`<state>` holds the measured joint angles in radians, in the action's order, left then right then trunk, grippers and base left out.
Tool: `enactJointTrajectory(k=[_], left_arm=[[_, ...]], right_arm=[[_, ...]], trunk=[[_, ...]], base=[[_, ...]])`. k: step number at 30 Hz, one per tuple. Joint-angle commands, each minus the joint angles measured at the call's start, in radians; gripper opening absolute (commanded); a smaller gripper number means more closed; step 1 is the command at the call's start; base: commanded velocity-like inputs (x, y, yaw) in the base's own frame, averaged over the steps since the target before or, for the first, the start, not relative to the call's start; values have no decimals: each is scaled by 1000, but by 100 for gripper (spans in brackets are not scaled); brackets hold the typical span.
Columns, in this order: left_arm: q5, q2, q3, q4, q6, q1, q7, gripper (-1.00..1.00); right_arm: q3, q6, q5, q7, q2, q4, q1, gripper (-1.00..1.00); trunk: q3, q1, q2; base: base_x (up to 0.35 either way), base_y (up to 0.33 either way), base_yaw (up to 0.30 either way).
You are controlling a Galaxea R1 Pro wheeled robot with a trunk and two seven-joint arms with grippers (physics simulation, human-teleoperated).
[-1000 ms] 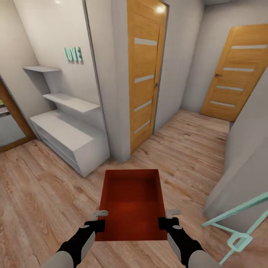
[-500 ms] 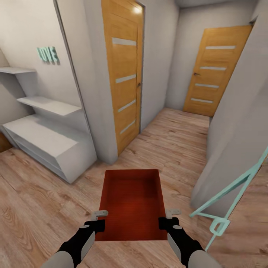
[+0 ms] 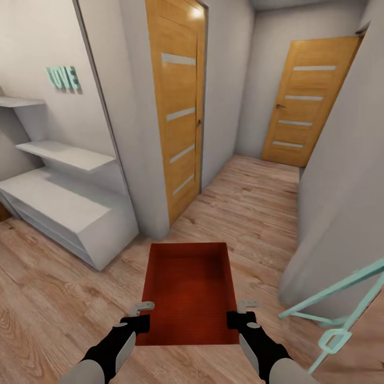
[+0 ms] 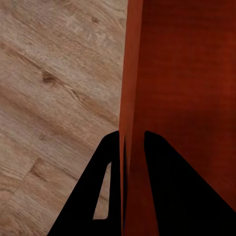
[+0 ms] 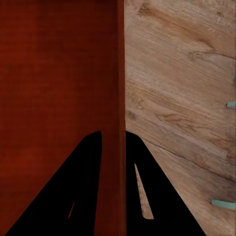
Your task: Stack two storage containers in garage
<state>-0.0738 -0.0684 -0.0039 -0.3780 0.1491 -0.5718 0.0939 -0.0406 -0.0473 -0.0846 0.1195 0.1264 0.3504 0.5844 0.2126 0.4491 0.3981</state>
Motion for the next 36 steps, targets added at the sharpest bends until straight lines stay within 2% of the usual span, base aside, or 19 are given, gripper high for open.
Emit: enactJointTrajectory(k=[1,14,19,36], left_arm=[[31,3,-17,-2,6,1,8,-100],[31,3,-18,-2,5,1,7,-100],[31,3,-18,-3,4,1,7,-100],[32,3,-17,-4,5,1,6,-100]], right_arm=[[-35,-4,-14,75,-45,64,2,-100],[-35,2,-14,75,-45,64,2,-100],[-35,2,-14,75,-45,64,2,-100],[-35,-3,-14,83,-45,64,2,-100]], trunk=[[2,1,2],[2,1,2],[2,1,2],[2,1,2]], base=[[250,237,-1],[256,229,0],[180,76,-11],[5,1,-262]])
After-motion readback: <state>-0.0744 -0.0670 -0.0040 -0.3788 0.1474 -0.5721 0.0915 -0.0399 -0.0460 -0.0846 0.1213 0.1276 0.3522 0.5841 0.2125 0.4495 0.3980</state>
